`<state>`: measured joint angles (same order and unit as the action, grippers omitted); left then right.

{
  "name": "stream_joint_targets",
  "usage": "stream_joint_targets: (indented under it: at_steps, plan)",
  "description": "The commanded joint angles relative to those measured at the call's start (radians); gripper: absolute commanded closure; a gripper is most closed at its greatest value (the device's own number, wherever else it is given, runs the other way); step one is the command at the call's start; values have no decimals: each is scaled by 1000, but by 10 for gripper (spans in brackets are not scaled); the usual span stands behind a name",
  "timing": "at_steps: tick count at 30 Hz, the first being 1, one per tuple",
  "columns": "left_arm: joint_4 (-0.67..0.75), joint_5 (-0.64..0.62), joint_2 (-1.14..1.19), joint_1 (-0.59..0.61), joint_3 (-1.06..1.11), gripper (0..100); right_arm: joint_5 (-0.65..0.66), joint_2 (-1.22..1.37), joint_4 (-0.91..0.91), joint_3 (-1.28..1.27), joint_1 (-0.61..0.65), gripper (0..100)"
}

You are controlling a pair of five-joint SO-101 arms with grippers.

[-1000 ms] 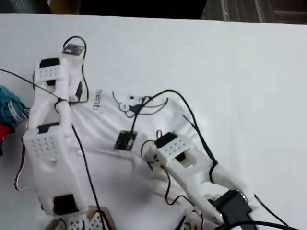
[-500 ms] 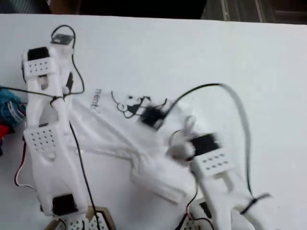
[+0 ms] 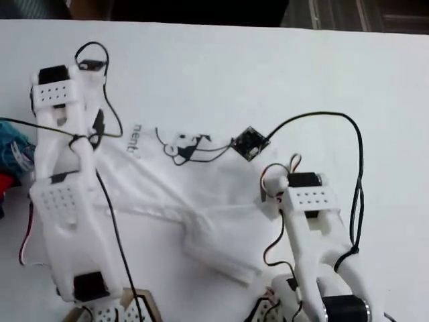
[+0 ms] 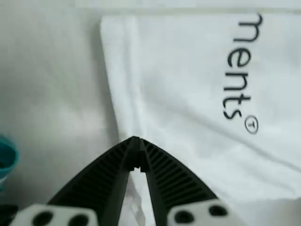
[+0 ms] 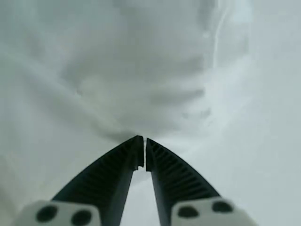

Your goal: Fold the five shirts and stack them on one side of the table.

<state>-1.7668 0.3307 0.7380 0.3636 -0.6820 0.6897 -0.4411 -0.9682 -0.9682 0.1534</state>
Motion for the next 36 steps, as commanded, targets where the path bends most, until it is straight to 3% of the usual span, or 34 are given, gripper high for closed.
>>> stream_joint_targets:
  at_steps: [1, 6, 9, 14, 23, 30, 36]
  plan:
    - [6, 38, -247, -11, 232, 976, 3, 4, -19, 44, 19, 975]
    - [226, 49, -476, -17, 667, 976, 3, 5, -113, 43, 93, 974]
    - [410, 49, -562, -44, 918, 976, 11, 5, -116, 48, 71, 976]
    - [606, 48, -594, -60, 1132, 976, 178, 16, -19, 44, -18, 977]
    - [634, 49, -594, -54, 1156, 976, 230, 87, -12, 94, -65, 977]
    - [667, 147, -526, 64, 1098, 976, 146, 463, -31, 385, -77, 977]
    - [589, 149, -377, 123, 957, 976, 109, 687, -197, 686, -81, 977]
